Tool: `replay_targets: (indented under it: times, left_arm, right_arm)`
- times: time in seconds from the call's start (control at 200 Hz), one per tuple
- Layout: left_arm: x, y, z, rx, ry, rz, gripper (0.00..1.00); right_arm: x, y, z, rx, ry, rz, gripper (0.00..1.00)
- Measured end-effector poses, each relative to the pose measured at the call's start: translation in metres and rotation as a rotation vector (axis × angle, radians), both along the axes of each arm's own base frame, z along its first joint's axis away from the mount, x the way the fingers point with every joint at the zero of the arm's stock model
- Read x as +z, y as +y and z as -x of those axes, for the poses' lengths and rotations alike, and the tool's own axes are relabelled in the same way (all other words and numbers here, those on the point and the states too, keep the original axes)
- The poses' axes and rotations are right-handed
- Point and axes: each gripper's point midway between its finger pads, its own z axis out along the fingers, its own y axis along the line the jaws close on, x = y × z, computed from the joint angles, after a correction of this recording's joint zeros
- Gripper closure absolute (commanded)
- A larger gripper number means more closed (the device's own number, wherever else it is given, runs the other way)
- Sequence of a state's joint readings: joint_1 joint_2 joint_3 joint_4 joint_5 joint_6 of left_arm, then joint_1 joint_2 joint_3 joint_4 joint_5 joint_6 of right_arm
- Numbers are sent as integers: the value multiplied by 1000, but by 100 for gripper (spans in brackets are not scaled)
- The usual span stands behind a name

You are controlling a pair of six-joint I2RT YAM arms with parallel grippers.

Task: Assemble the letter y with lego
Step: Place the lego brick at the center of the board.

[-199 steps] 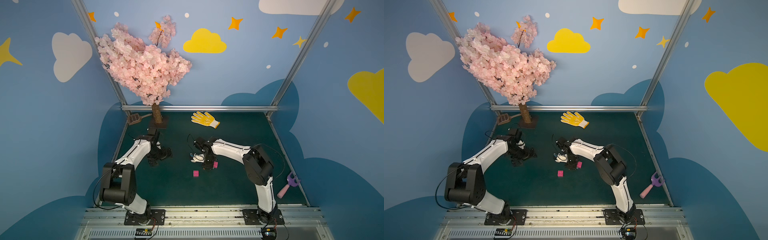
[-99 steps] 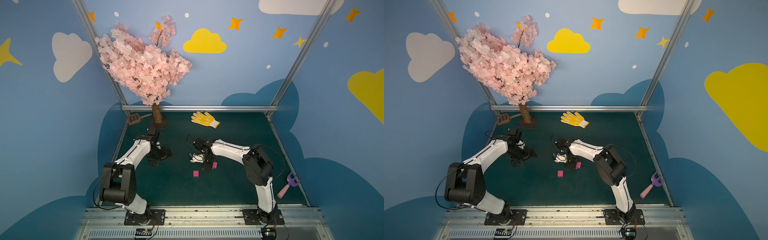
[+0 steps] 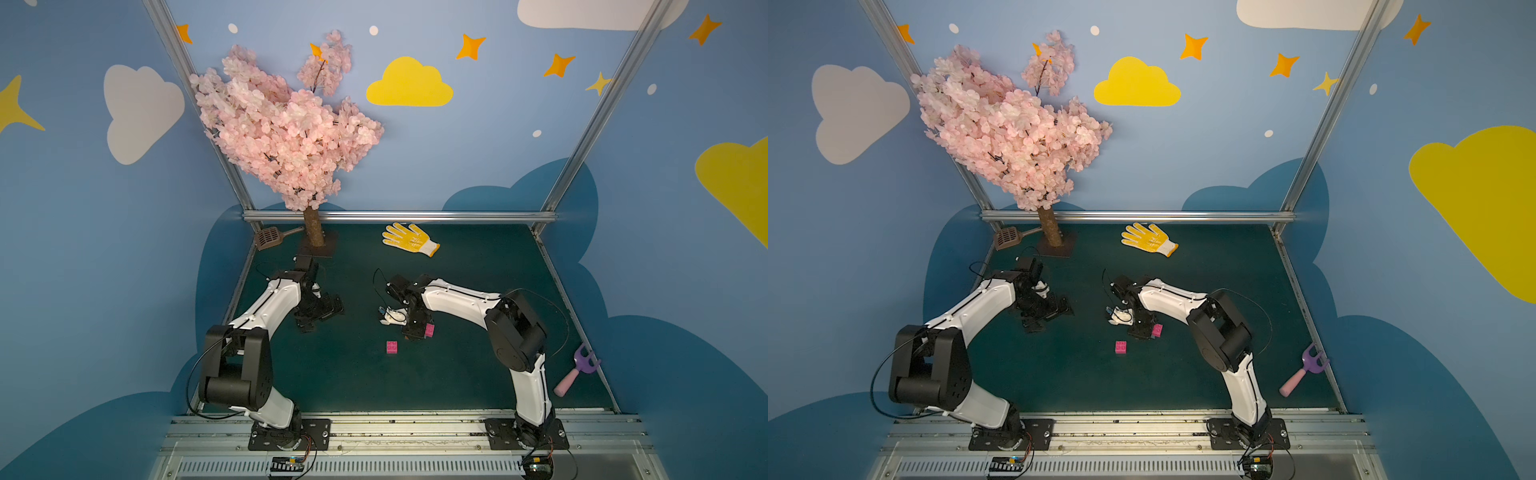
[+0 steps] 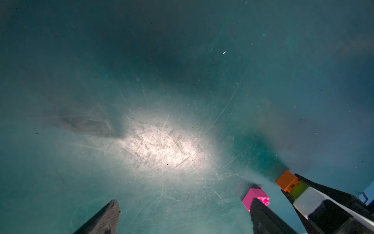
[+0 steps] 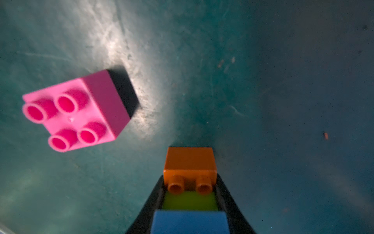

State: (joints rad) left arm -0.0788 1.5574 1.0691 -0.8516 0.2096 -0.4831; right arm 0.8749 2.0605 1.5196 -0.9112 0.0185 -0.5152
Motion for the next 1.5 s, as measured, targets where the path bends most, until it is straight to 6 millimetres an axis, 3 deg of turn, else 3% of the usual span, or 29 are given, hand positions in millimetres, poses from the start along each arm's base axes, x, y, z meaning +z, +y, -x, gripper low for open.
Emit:
replay_targets:
  times: [1.502]
  left_arm:
    - [0,0,0,1,0,0,0]
  right_arm:
    - [0,6,2,-17,-3,-24,64]
